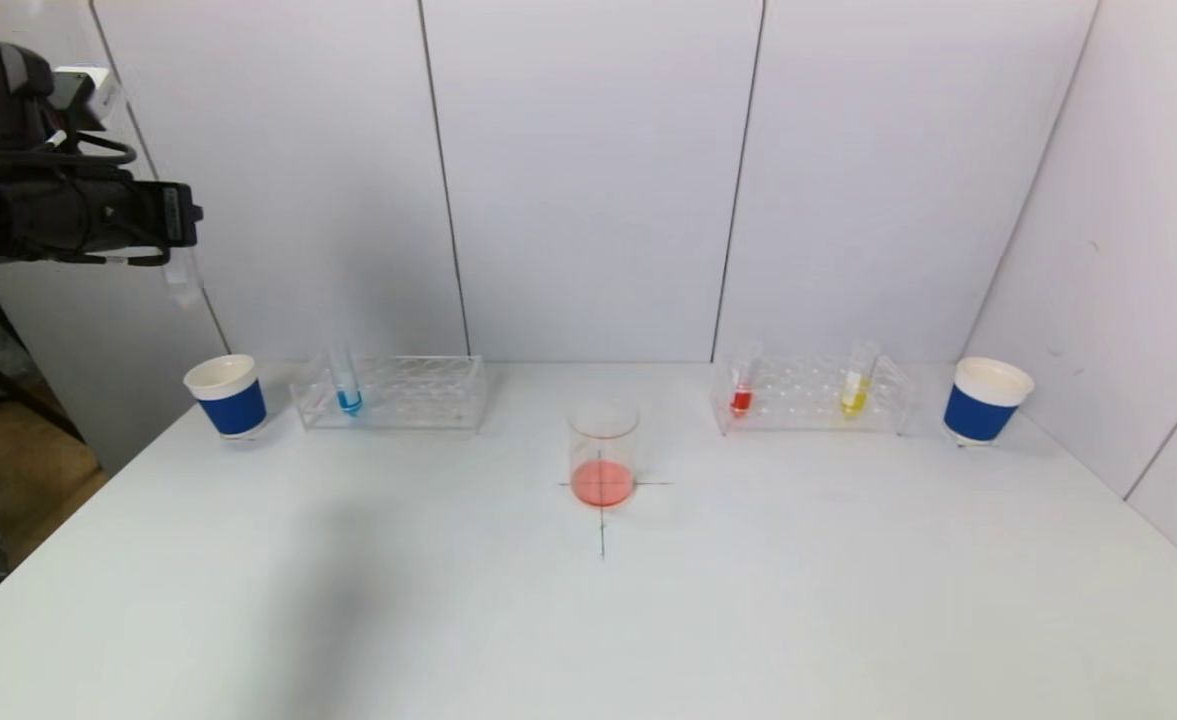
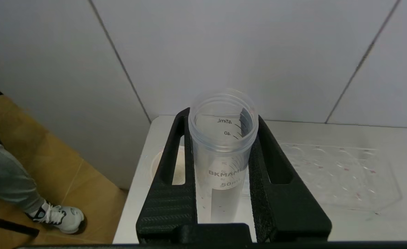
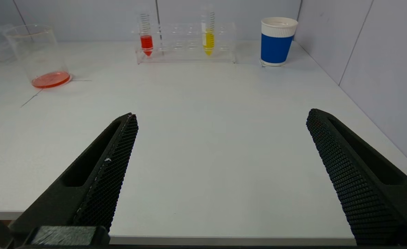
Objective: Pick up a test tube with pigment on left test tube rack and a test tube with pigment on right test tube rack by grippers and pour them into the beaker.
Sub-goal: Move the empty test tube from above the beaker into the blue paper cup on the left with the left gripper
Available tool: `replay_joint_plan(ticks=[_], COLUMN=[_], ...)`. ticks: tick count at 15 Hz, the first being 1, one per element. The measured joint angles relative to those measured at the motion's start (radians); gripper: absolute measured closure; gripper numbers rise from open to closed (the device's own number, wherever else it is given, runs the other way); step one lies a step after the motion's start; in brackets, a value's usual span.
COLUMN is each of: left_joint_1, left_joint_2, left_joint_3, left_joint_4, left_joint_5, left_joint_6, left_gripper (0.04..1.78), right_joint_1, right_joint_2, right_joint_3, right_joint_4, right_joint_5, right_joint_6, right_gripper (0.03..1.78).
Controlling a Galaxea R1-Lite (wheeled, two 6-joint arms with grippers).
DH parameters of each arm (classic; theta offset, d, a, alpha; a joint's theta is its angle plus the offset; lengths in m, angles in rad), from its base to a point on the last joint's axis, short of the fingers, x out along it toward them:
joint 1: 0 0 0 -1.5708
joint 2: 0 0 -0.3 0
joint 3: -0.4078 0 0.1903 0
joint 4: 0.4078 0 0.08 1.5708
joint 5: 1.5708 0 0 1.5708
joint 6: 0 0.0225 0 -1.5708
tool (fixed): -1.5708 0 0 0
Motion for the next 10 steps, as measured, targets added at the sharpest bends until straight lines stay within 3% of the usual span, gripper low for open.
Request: replay_joint_plan(ticks=[6,10], left_joint_1=[0.062,0.105], left_joint_2=[0.090,0.187], left_joint_3=[0.127,0.137], left_joint_4=[-0.330,-0.401], left_joint_5=[-0.004,-0.008], left_joint_6=[-0.001,-0.006], left_gripper=[1.37,1.37], right_joint_1=[0.000,0.000], right_joint_2=[0.000,0.000], right_joint_3=[0.000,0.000], right_joint_4=[0.000,0.000], right_joint_5=[0.000,0.000], right_joint_6=[0.000,0.000], right_gripper=[0.04,0.04])
